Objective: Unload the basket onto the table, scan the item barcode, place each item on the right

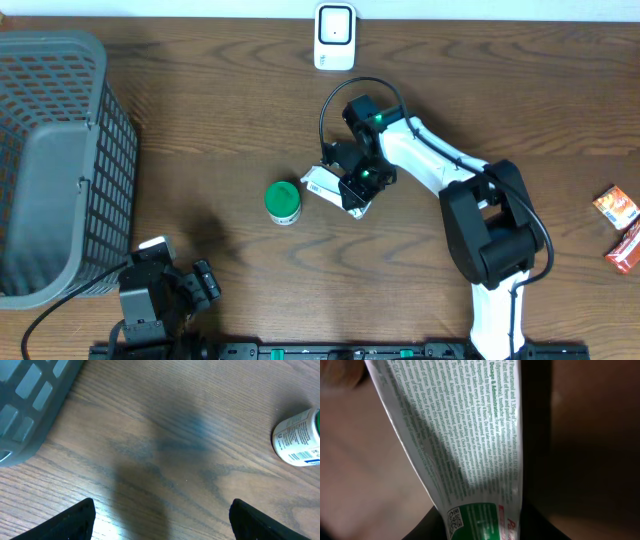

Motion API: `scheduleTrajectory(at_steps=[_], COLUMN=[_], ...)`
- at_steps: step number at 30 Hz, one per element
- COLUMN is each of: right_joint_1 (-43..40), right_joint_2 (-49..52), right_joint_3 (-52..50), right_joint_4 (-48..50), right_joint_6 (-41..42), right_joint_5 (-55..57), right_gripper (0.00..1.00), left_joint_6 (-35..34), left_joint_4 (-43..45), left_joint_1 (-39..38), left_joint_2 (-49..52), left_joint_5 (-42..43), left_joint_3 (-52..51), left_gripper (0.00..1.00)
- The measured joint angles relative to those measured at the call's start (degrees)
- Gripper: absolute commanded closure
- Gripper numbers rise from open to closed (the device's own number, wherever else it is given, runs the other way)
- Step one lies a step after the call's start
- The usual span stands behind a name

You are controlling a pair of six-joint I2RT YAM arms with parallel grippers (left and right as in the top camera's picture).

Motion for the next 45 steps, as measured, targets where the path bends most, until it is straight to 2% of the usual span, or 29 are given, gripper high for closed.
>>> scheduleTrajectory(at_steps=[7, 14, 20, 30, 38, 45], right_joint_1=[-4.35, -9.66, -11.85, -12.92, -12.92, -12.92], right_joint_2=[0.74, 0.74, 0.74, 0.74, 0.74, 0.76], right_joint_3=[3.82, 5.57, 5.60, 5.60, 5.70, 11.17], right_joint_4=[-9.07, -13.66, -15.98, -14.88, -1.03, 2.38], right_joint_6=[-5.77, -11.28, -12.81, -12.83, 0.90, 10.08], right_joint_5=[-8.92, -20.33, -26.71, -29.00, -20.55, -9.68], right_gripper=[0.83, 0.77, 0.77, 0.76, 0.75, 0.71], left_joint_6=[0.00, 0.00, 0.00, 0.00, 0.00, 0.00], left_joint_4=[0.00, 0.00, 0.00, 0.00, 0.00, 0.02], left_joint_1=[0.00, 0.00, 0.00, 0.00, 0.00, 0.00], left_joint_2=[0.00, 0.00, 0.00, 0.00, 0.00, 0.00], left_joint_5=[0.00, 0.00, 0.00, 0.00, 0.00, 0.00], left_joint_3=[0.00, 0.00, 0.00, 0.00, 0.00, 0.00], left_gripper=[0.14, 0.14, 0.14, 0.14, 0.14, 0.14])
